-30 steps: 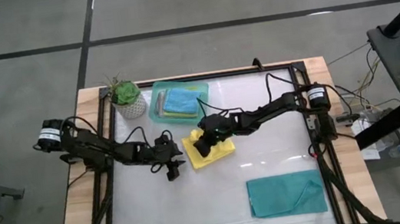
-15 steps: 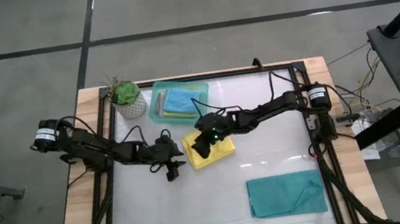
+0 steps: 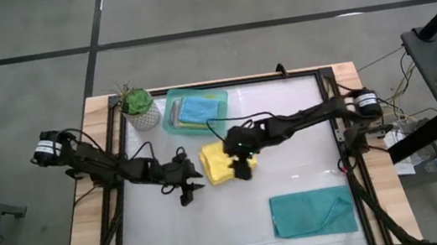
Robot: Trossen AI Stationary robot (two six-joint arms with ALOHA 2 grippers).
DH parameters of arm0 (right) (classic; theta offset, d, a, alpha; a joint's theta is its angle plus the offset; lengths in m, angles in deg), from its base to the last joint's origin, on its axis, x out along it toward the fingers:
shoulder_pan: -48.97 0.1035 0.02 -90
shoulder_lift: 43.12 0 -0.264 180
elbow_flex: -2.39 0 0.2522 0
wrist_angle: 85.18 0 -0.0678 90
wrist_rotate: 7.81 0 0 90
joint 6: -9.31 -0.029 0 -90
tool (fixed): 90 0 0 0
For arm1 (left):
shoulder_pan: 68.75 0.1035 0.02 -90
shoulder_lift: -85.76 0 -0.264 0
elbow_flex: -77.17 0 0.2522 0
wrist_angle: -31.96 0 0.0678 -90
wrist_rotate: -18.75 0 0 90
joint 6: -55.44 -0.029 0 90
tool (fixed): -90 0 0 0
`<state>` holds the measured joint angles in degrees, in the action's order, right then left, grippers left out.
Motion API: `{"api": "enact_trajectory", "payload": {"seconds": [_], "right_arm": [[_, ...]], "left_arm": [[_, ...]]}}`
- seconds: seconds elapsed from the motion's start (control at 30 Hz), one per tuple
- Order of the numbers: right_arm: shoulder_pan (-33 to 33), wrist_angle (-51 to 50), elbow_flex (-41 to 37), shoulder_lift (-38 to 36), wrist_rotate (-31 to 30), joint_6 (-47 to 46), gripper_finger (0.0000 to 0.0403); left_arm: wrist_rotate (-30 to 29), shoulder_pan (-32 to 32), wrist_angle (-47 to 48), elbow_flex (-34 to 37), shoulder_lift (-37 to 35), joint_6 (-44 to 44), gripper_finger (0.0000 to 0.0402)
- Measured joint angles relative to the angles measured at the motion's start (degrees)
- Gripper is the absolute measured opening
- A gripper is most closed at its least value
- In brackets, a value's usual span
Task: Fold microfiber towels
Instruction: Fold the yellow microfiber towel
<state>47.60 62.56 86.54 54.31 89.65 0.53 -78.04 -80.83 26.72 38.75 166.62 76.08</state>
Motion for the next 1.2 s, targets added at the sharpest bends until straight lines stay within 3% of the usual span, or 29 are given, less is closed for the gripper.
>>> {"api": "enact_trajectory", "payload": {"seconds": [0.1, 0.27, 0.7, 1.2], "right_arm": [[1.5, -6.3, -1.9, -3.2, -0.2, 6.8, 0.0176], [2.7, -6.9, -7.8, -6.7, -3.9, 9.7, 0.0158], [2.6, 4.0, -19.4, -8.4, -7.1, 10.7, 0.0125], [2.5, 10.5, -21.8, -6.1, -7.9, 10.8, 0.008]], "left_arm": [[-2.2, -2.3, 0.0, -1.0, 0.0, 0.0, 0.016], [-3.9, -5.1, 0.1, -2.2, 1.1, 0.7, 0.0122], [-6.0, -6.4, -0.1, -8.3, 10.8, 2.8, 0.0007], [-12.3, -6.3, -6.3, -8.9, 16.7, 2.8, 0.0]]}}
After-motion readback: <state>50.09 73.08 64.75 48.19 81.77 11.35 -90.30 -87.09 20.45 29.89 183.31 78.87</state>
